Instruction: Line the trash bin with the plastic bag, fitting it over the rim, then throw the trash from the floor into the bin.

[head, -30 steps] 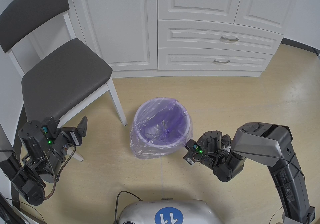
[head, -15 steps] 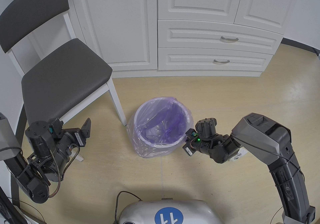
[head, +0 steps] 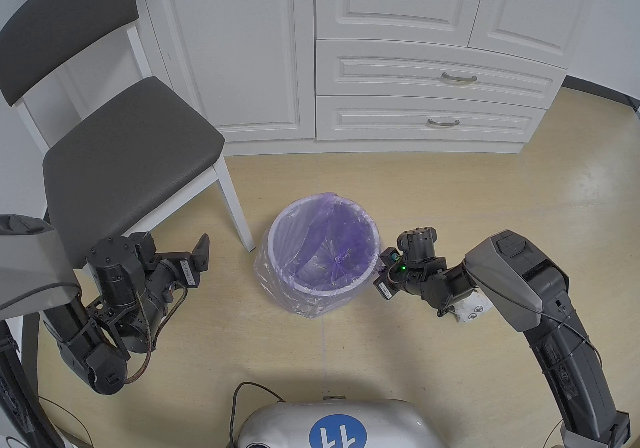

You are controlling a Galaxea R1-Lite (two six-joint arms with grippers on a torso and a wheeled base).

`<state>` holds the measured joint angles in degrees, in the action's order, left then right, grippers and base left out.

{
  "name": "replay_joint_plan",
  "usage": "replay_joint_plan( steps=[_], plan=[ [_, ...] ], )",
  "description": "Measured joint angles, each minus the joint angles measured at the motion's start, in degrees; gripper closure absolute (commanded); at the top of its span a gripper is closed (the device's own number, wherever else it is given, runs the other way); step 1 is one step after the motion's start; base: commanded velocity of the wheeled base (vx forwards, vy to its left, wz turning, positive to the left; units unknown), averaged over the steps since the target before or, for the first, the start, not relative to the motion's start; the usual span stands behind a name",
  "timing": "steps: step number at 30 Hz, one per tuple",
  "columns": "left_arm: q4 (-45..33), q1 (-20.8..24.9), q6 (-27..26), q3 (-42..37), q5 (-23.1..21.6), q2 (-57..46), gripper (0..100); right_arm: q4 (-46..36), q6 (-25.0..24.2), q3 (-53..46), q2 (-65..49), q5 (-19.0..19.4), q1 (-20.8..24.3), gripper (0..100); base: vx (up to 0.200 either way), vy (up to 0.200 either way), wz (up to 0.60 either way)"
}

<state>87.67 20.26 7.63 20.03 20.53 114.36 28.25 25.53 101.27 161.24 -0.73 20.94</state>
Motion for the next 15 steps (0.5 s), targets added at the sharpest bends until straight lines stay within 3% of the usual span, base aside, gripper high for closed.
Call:
replay_joint_plan(
  steps=[3, 4, 15],
  plan=[
    [-0.3, 0.2, -0.7, 1.2, -0.3, 1.0, 0, 0.0, 0.0, 0.6, 0.7, 1.0, -0.2, 100, 0.0, 0.0, 0.0],
    [-0.4, 0.3, -1.1, 1.7, -0.3, 1.4, 0, 0.0, 0.0, 0.7, 0.8, 1.4, -0.3, 0, 0.0, 0.0, 0.0],
    [-5.7, 2.3, -3.3, 8.5, -0.3, 4.2, 0, 1.3, -3.2, -4.4, -1.3, 3.8, -0.7, 0, 0.0, 0.0, 0.0]
  ],
)
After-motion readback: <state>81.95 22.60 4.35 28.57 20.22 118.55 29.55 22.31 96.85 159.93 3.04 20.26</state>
